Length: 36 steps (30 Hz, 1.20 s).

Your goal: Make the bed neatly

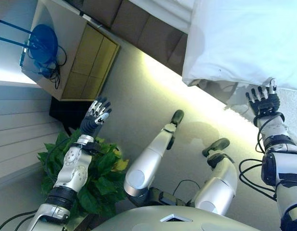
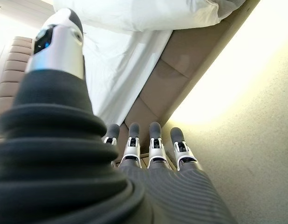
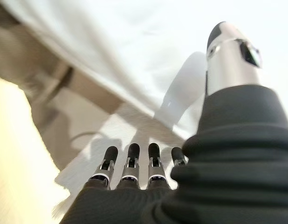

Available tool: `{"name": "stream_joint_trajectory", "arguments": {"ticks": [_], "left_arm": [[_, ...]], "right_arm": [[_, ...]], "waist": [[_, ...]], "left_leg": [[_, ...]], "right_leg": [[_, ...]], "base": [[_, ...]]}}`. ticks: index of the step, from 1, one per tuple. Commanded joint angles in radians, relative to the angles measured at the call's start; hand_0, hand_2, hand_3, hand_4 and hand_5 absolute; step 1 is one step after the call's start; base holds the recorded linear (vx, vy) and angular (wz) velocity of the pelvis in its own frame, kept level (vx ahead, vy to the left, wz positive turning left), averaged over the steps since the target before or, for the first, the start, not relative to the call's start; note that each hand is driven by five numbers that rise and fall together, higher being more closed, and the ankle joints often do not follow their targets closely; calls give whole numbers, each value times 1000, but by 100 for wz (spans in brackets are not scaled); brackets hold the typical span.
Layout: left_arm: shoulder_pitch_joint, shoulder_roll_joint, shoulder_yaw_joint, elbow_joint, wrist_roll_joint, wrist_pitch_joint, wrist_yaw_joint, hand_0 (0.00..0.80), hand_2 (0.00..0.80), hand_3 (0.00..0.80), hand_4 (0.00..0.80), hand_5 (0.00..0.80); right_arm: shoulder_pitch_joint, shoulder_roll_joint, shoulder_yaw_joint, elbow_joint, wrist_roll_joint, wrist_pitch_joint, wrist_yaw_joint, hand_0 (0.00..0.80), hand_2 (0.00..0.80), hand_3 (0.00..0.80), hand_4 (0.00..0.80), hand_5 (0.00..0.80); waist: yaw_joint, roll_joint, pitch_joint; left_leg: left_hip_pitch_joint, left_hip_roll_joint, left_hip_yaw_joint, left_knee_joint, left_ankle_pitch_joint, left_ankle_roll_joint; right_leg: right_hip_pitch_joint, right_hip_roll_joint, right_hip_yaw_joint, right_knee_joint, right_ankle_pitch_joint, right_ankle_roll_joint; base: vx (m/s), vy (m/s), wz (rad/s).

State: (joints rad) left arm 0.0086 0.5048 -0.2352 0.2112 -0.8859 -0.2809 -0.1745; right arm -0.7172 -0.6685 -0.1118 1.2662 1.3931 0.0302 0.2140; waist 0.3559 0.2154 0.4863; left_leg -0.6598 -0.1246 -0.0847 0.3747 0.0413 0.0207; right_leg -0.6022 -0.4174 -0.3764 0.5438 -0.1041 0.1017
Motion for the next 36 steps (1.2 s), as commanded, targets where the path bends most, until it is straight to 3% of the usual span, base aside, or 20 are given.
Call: {"name": "stream_joint_trajectory", "arguments": {"ticks": [1, 9, 20, 21, 22, 29, 36], "left_arm": [[19, 37, 21, -20, -23, -71, -8, 0, 0, 0, 0, 0], [8, 50, 12, -21, -35, -94, -16, 0, 0, 0, 0, 0], [1, 64, 3, -54, -51, -96, -29, 0, 0, 0, 0, 0], [3, 65, -1, -57, -54, -101, -26, 0, 0, 0, 0, 0], [5, 67, 1, -59, -57, -101, -23, 0, 0, 0, 0, 0], [11, 65, 16, -64, -66, -102, -22, 0, 0, 0, 0, 0], [15, 65, 42, -76, -68, -73, -30, 0, 0, 0, 0, 0]], "right_arm": [[-21, -101, -30, -16, 81, 13, 19, 0, 0, 0, 0, 0], [-64, -163, -51, 16, 191, 50, 41, 0, 0, 0, 0, 0], [-132, -209, -24, 22, 157, 60, 64, 0, 0, 0, 0, 0], [-137, -210, -21, 19, 158, 53, 66, 593, 593, 593, 593, 593], [-140, -211, -18, 17, 160, 54, 72, 800, 800, 800, 800, 800], [-119, -177, -8, -6, 129, 83, 135, 800, 800, 800, 800, 800], [-97, -106, 6, -42, 59, 46, 161, 800, 800, 800, 800, 800]], "waist": [[6, 45, 34], [15, 52, 34], [27, 67, 34], [28, 69, 34], [28, 69, 34], [27, 57, 34], [32, 43, 34]], "left_leg": [[-11, 29, 32, -6, 11, -40], [-25, 29, 27, -38, 33, -43], [-66, 25, 27, -29, 36, -40], [-74, 26, 27, -25, 35, -40], [-77, 26, 27, -22, 33, -40], [-63, 26, 26, -17, 27, -41], [-11, 22, 23, -22, 18, -43]], "right_leg": [[45, -35, 60, -38, 90, 96], [27, -34, 51, -63, 104, 106], [-30, -38, 61, -38, 104, 107], [-39, -39, 63, -32, 103, 106], [-43, -37, 65, -28, 103, 105], [-21, -39, 57, -36, 107, 101], [48, -51, 39, -56, 113, 100]], "base": [[0, -16, -5], [-2, -5, -3], [3, 13, 0], [4, 31, 2], [7, 33, 3], [3, 6, 1], [0, 0, 0]]}}
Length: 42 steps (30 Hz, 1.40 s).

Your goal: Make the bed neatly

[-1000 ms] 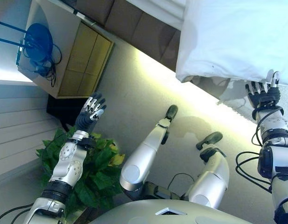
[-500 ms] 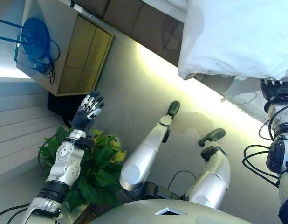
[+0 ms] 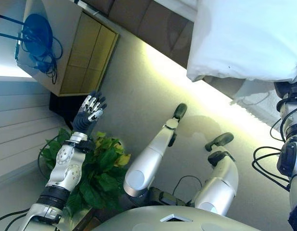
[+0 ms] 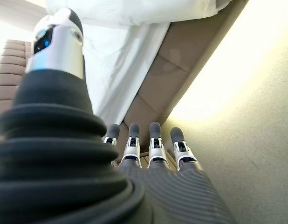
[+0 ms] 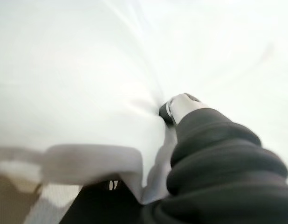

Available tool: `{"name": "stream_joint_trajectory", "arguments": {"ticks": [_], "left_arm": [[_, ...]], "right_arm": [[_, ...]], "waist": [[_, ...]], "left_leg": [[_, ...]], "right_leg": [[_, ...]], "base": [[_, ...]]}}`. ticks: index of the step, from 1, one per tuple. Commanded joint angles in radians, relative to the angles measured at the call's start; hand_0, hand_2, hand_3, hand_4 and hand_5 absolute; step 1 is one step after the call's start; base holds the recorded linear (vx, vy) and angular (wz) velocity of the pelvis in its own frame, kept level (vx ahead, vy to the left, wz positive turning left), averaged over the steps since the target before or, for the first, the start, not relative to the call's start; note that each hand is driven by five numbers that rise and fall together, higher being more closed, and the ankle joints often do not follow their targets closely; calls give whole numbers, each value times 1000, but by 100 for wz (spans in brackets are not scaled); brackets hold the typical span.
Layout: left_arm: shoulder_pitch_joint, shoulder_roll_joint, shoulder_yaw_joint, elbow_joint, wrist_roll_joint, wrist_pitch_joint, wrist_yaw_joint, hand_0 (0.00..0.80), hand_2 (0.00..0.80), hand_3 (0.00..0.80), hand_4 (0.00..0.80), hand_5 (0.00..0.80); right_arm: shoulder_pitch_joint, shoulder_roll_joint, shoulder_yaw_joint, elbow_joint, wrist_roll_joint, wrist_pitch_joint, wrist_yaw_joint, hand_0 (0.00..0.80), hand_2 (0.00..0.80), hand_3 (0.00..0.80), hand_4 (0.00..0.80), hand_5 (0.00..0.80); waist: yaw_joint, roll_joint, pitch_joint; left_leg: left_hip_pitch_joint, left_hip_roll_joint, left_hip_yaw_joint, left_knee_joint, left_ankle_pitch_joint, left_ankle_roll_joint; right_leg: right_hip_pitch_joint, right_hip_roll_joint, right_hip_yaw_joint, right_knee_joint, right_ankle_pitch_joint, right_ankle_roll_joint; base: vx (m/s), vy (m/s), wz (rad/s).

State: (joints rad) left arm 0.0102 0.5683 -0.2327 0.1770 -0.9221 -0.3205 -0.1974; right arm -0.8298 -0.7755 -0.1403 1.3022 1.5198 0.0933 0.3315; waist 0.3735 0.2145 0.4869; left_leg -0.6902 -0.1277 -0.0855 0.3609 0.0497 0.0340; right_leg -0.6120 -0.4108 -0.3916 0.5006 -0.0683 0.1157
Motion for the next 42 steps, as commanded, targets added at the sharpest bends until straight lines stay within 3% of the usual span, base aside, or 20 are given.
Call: {"name": "stream_joint_trajectory", "arguments": {"ticks": [1, 6, 11, 18, 25, 35, 42], "left_arm": [[14, 0, 43, -38, -32, -32, -10, 0, 0, 0, 0, 0], [9, -2, 60, -39, -21, -4, -19, 0, 0, 0, 0, 0], [9, -5, 70, -34, 1, 23, -34, 0, 0, 0, 0, 0], [13, -33, 66, -27, 32, 46, -39, 0, 0, 0, 0, 0], [26, -53, 72, -41, 39, 90, -54, 0, 0, 0, 0, 0], [74, -64, 120, -24, 44, 124, -113, 0, 0, 0, 0, 0], [100, -82, 134, -44, 57, 166, -154, 0, 0, 0, 0, 0]], "right_arm": [[17, 15, 38, -84, -84, -27, 39, 800, 800, 800, 800, 800], [34, 98, 54, -119, -107, -48, -4, 800, 800, 800, 800, 800], [61, 191, 94, -156, -244, -79, -47, 800, 800, 800, 800, 800], [70, 314, 191, -243, -386, -70, -151, 800, 800, 800, 800, 800], [79, 412, 264, -300, -424, -58, -238, 800, 800, 800, 800, 800], [83, 508, 314, -356, -454, -47, -375, 800, 800, 800, 800, 800], [65, 555, 370, -356, -495, -32, -402, 800, 800, 800, 800, 800]], "waist": [[15, 42, 33], [26, 27, 32], [44, 9, -3], [66, -6, -55], [96, -4, -112], [156, -34, -194], [198, -57, -243]], "left_leg": [[31, 24, 22, -10, 8, -56], [94, 16, 10, -19, -2, -56], [128, 16, -4, -26, -8, -55], [184, 8, -31, -55, -4, -60], [232, -1, -67, -88, 7, -68], [294, -11, -134, -112, 6, -83], [341, -15, -172, -133, 9, -88]], "right_leg": [[72, -57, 51, -18, 78, 86], [151, -62, 40, -47, 83, 84], [206, -68, 18, -69, 91, 84], [299, -60, -12, -127, 92, 84], [390, -49, -37, -183, 91, 84], [552, -23, -103, -271, 98, 77], [648, -7, -141, -319, 104, 76]], "base": [[31, -1, 1], [45, -23, 0], [48, -33, 5], [39, 14, 5], [72, 58, 11], [112, 54, 29], [96, 43, 20]]}}
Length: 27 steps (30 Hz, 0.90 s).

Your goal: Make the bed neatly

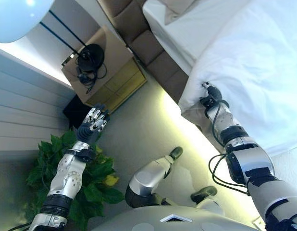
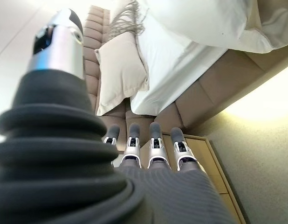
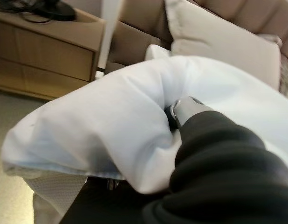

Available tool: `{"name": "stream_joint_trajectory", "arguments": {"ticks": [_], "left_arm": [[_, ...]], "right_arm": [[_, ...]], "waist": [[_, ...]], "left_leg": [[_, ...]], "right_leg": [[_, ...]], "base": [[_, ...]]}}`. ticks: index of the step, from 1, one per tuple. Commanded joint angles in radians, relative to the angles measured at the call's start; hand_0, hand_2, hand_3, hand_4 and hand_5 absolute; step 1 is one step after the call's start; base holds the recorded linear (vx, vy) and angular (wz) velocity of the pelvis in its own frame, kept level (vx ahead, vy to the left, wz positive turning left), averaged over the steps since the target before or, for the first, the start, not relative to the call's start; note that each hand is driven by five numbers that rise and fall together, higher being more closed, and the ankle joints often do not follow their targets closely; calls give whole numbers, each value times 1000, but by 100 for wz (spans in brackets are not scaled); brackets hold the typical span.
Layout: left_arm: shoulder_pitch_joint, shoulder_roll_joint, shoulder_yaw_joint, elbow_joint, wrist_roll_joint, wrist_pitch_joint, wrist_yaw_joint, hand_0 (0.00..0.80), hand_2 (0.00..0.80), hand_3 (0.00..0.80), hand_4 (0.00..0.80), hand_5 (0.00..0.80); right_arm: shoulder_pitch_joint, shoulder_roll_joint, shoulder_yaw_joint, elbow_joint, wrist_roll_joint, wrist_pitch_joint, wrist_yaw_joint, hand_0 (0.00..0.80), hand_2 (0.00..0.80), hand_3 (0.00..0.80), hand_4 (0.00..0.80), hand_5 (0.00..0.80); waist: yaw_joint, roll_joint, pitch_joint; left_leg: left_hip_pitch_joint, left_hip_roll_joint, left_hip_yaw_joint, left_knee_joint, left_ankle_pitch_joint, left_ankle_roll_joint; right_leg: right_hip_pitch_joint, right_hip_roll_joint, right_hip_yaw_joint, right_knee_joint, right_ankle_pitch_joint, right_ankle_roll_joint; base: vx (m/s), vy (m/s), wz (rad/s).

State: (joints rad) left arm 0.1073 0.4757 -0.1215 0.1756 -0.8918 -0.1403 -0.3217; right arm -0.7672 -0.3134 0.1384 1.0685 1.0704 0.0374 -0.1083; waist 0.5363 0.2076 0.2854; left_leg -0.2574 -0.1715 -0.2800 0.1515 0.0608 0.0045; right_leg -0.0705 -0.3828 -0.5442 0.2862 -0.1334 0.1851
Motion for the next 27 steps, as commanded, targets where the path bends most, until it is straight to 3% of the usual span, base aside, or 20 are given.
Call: {"name": "stream_joint_trajectory", "arguments": {"ticks": [1, 6, 10, 17, 27], "left_arm": [[4, 9, 22, -42, 28, -10, -30, 0, 0, 0, 0, 0], [11, -3, 17, -28, 57, 28, -46, 0, 0, 0, 0, 0], [21, -2, -2, 4, 75, 11, -61, 0, 0, 0, 0, 0], [32, -1, 8, -19, 83, 18, -57, 0, 0, 0, 0, 0], [33, 10, 11, 0, 69, 8, -51, 0, 0, 0, 0, 0]], "right_arm": [[-1, 98, 96, -124, -48, 30, 40, 800, 800, 800, 800, 800], [-35, 123, 126, -116, -64, 49, 41, 800, 800, 800, 800, 800], [-82, 126, 121, -111, -34, 64, 61, 800, 800, 800, 800, 800], [-68, 130, 131, -115, -23, 41, 83, 800, 800, 800, 800, 800], [-135, 136, 132, -106, -63, 61, 69, 800, 800, 800, 800, 800]], "waist": [[38, -53, -45], [61, -68, -61], [76, -67, -66], [81, -64, -55], [95, -66, -56]], "left_leg": [[-87, 29, 19, 74, -1, -59], [-65, 28, -2, 61, 13, -58], [-60, 25, -12, 58, 22, -58], [-59, 19, -20, 62, 28, -57], [-57, 11, -28, 63, 33, -54]], "right_leg": [[116, -33, 9, -109, 169, 6], [164, -23, -13, -126, 176, 5], [184, -23, -31, -120, 171, 5], [190, -20, -29, -119, 172, 4], [210, -13, -37, -115, 159, -3]], "base": [[72, 22, 16], [73, 8, 17], [52, 13, 17], [18, -7, 9], [25, 3, 2]]}}
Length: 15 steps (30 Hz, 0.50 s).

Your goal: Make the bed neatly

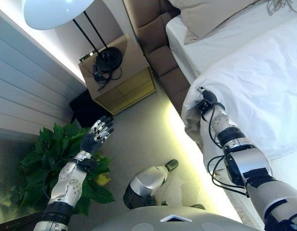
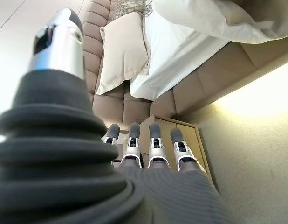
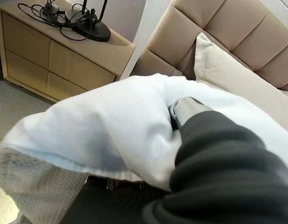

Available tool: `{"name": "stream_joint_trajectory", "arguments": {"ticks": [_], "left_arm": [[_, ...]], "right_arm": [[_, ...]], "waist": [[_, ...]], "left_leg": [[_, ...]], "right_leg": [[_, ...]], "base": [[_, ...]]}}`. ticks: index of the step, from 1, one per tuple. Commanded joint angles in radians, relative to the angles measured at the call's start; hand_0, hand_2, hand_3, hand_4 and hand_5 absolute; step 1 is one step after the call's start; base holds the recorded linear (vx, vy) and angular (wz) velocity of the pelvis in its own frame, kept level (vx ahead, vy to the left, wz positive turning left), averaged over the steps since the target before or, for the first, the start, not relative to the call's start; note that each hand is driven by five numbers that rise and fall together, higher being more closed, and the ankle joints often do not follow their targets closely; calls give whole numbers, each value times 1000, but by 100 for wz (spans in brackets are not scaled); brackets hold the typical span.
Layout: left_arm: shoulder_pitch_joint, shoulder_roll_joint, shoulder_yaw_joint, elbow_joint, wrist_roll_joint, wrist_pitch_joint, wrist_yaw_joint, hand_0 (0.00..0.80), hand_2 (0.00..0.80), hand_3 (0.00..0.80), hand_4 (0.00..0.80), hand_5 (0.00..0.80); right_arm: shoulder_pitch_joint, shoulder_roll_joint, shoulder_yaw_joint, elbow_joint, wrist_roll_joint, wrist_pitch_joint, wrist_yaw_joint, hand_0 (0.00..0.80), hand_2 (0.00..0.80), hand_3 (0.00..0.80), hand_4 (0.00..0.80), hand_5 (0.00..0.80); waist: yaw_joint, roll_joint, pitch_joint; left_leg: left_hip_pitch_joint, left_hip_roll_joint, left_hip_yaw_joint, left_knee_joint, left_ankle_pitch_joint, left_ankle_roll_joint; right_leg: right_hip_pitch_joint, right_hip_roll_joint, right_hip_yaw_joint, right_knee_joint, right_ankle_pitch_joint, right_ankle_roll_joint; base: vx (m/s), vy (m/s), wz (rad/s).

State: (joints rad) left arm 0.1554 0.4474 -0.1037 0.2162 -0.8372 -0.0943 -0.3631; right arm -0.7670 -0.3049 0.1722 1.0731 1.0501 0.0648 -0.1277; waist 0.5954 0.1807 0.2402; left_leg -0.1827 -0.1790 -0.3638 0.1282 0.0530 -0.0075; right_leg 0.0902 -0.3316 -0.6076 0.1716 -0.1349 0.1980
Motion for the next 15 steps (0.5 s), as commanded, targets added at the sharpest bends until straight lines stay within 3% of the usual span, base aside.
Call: {"name": "stream_joint_trajectory", "arguments": {"ticks": [1, 2, 3, 4, 5, 15], "left_arm": [[-12, 38, -6, -39, 16, -41, -12, 0, 0, 0, 0, 0], [-8, 40, -1, -39, 16, -40, -16, 0, 0, 0, 0, 0], [-5, 41, 3, -40, 16, -38, -18, 0, 0, 0, 0, 0], [-3, 42, 5, -44, 19, -36, -17, 0, 0, 0, 0, 0], [-1, 42, 6, -45, 20, -35, -18, 0, 0, 0, 0, 0], [-12, 38, -2, -56, 28, -42, -6, 0, 0, 0, 0, 0]], "right_arm": [[-137, 128, 96, -102, -43, 41, 90, 800, 800, 800, 800, 800], [-137, 125, 95, -96, -41, 49, 97, 800, 800, 800, 800, 800], [-134, 122, 95, -90, -42, 58, 103, 649, 649, 649, 649, 649], [-128, 120, 98, -81, -40, 65, 110, 97, 97, 97, 97, 97], [-125, 120, 98, -79, -34, 71, 114, 0, 0, 0, 0, 0], [-50, 152, 146, -47, -22, 118, 115, 0, 0, 0, 0, 0]], "waist": [[38, -39, -10], [39, -40, -9], [40, -41, -8], [40, -42, -7], [40, -43, -7], [40, -55, 9]], "left_leg": [[-132, 19, 56, 87, 42, -41], [-133, 19, 57, 89, 42, -41], [-133, 19, 58, 90, 41, -42], [-134, 20, 59, 92, 41, -41], [-134, 20, 59, 93, 40, -41], [-154, 24, 64, 107, 38, -44]], "right_leg": [[51, -65, 25, 1, 160, -16], [52, -66, 24, 1, 160, -16], [54, -65, 23, 0, 160, -16], [54, -65, 23, 2, 158, -17], [54, -65, 23, 3, 158, -17], [49, -49, 34, -12, 161, -19]], "base": [[25, -3, 5], [16, -11, 4], [0, 0, 0], [0, 0, 0], [0, 0, 0], [-4, -41, 0]]}}
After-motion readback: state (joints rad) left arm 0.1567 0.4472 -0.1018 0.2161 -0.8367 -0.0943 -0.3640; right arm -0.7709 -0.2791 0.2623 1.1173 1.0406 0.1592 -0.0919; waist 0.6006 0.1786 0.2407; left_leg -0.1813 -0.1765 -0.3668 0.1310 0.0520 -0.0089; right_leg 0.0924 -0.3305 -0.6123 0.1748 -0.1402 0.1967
